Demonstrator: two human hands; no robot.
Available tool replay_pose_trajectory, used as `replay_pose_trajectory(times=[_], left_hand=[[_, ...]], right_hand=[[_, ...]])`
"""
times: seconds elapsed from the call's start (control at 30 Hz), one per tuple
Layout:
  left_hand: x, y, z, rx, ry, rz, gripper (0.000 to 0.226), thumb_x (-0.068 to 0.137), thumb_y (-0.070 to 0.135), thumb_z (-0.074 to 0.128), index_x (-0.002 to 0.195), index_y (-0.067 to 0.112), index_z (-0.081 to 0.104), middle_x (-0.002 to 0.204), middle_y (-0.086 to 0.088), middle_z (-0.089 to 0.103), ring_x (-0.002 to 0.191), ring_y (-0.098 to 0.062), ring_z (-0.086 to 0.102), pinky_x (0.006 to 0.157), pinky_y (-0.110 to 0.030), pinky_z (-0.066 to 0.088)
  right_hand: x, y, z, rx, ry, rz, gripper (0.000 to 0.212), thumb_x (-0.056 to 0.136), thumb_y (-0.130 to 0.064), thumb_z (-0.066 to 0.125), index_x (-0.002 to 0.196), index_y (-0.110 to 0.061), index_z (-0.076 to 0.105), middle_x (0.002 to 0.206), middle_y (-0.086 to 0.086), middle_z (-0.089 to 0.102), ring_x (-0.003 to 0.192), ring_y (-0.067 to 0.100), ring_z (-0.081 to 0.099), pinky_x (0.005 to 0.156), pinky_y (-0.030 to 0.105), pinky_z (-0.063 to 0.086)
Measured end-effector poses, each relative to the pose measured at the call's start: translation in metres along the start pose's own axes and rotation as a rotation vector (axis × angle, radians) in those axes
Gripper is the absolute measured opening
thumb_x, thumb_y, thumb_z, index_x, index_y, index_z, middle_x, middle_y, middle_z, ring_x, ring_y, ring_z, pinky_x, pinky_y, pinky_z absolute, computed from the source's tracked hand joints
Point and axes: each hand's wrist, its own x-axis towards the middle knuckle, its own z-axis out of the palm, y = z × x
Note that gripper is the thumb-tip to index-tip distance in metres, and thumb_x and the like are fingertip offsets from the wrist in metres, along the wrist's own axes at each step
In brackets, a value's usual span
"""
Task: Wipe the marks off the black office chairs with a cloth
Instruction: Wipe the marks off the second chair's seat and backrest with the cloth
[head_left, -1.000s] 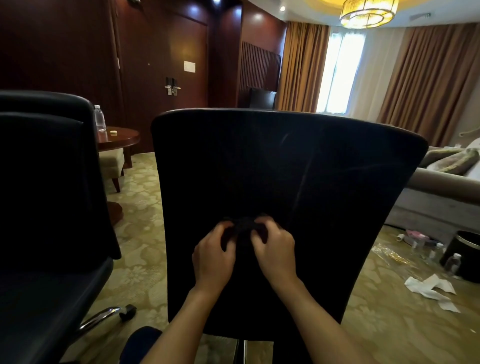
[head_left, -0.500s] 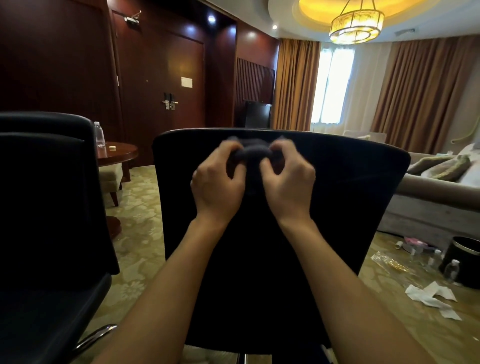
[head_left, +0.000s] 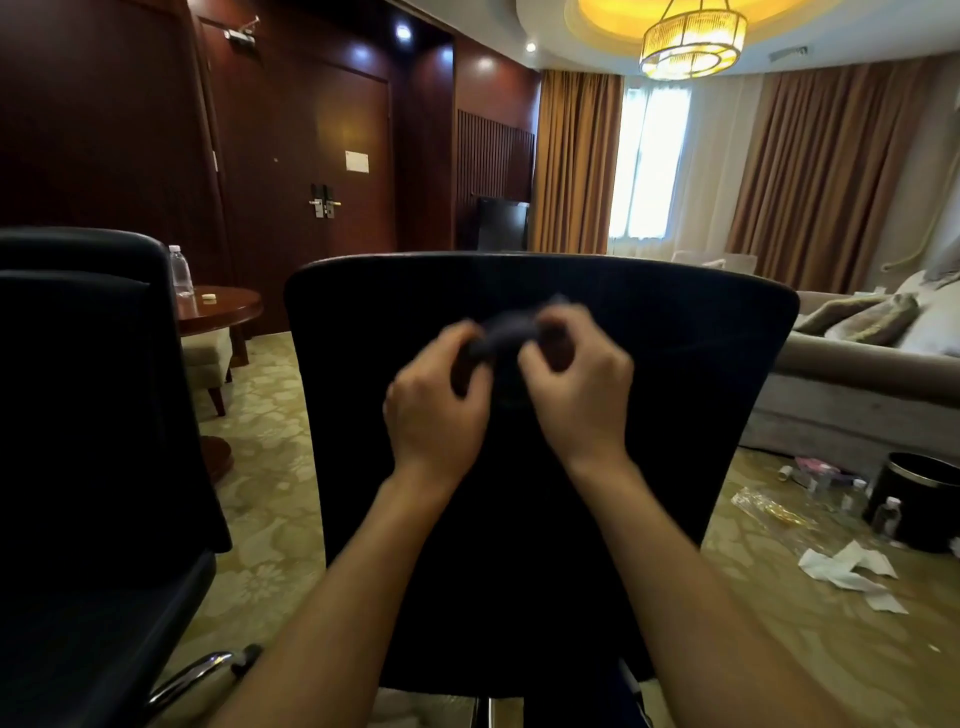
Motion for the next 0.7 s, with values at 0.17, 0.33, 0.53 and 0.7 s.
replay_pose_trajectory(times=[0.17, 0.33, 0.53, 0.7], left_hand=[[0.05, 0.046, -0.005, 0.072, 0.035, 0.132, 0.03, 0.087, 0.025, 0.064, 0.117, 0.027, 0.065, 0.106, 0.006, 0.072, 0.092, -0.019, 0.068, 0.076, -0.028, 0.047], [-0.01, -0.007, 0.023, 0.194, -0.063, 0.042, 0.033, 0.084, 0.022, 0.068, 0.117, 0.024, 0.067, 0.103, -0.002, 0.073, 0.091, -0.029, 0.069, 0.072, -0.038, 0.055], [-0.103, -0.071, 0.044, 0.259, -0.231, -0.171, 0.037, 0.082, 0.015, 0.074, 0.118, 0.019, 0.07, 0.098, -0.006, 0.075, 0.088, -0.029, 0.072, 0.071, -0.039, 0.058], [-0.16, -0.102, 0.046, 0.296, -0.37, -0.314, 0.039, 0.082, 0.016, 0.075, 0.121, 0.019, 0.069, 0.1, -0.006, 0.075, 0.091, -0.028, 0.072, 0.074, -0.036, 0.055]], right_hand=[[0.048, -0.016, -0.019, -0.013, 0.013, -0.054, 0.019, 0.087, -0.02, 0.068, 0.104, -0.015, 0.063, 0.095, -0.002, 0.068, 0.085, 0.008, 0.063, 0.081, 0.021, 0.053], [-0.014, 0.037, 0.004, -0.112, -0.08, 0.026, 0.02, 0.081, -0.021, 0.07, 0.098, -0.013, 0.063, 0.083, 0.008, 0.069, 0.076, 0.028, 0.067, 0.069, 0.033, 0.049], [-0.109, 0.085, 0.028, -0.181, -0.297, 0.187, 0.029, 0.081, -0.02, 0.074, 0.107, -0.01, 0.066, 0.089, 0.011, 0.071, 0.077, 0.032, 0.068, 0.067, 0.033, 0.051], [-0.167, 0.108, 0.034, -0.218, -0.412, 0.325, 0.03, 0.085, -0.029, 0.069, 0.111, -0.017, 0.066, 0.093, 0.004, 0.071, 0.081, 0.025, 0.069, 0.068, 0.034, 0.055]])
